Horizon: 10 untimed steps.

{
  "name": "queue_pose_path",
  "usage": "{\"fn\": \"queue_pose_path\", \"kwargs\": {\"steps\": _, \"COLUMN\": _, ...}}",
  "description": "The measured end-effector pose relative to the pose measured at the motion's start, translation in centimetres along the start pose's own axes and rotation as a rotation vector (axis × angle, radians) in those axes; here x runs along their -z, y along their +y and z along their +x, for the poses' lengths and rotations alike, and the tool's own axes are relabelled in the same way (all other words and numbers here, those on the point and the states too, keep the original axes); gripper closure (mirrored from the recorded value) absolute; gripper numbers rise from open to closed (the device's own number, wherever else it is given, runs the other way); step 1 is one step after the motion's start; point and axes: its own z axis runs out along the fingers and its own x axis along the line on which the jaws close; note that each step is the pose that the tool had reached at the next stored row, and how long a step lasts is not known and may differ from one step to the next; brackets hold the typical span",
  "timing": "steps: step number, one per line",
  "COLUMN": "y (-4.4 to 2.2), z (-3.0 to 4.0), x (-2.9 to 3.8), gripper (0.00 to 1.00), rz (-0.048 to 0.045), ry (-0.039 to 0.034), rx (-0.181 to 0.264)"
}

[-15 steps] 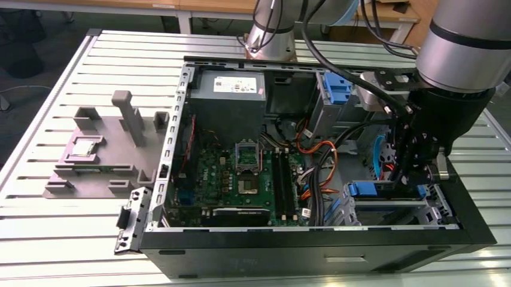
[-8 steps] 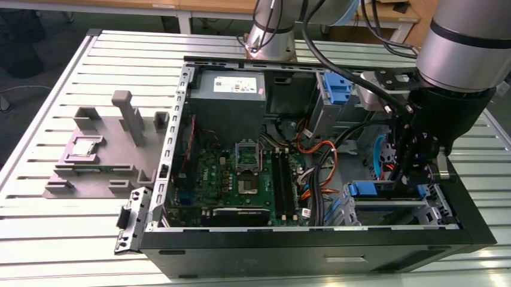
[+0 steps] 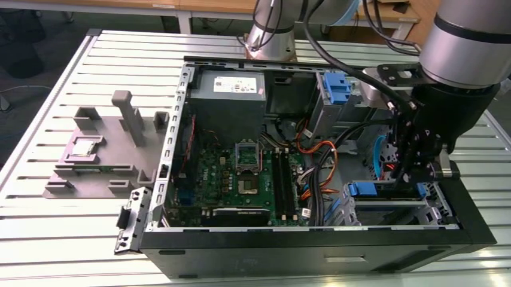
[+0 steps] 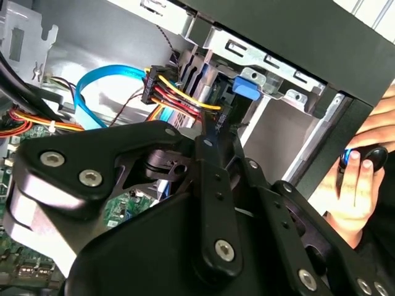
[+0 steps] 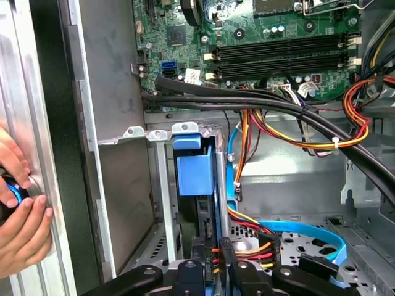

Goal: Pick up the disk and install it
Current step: 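Insert the first disk wire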

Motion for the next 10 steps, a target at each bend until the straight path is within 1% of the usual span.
{"fn": "queue_pose_path", "kwargs": {"steps": 4, "y": -0.08, "z": 0.05, "x": 0.42, "gripper": 0.76, "rz": -0.0037, "ry": -0.0014, "rx": 0.0}}
{"fn": "queue_pose_path", "kwargs": {"steps": 7, "y": -0.1, "z": 0.07, "x": 0.51, "gripper": 0.78, "rz": -0.006, "ry": -0.0034, "rx": 0.0}}
{"fn": "queue_pose_path", "kwargs": {"steps": 9, "y": -0.12, "z": 0.08, "x": 0.59, "gripper": 0.89, "rz": -0.0073, "ry": -0.0047, "rx": 0.0}}
{"fn": "queue_pose_path", "kwargs": {"steps": 10, "y": -0.13, "z": 0.08, "x": 0.6, "gripper": 0.89, "rz": -0.008, "ry": -0.0058, "rx": 0.0}}
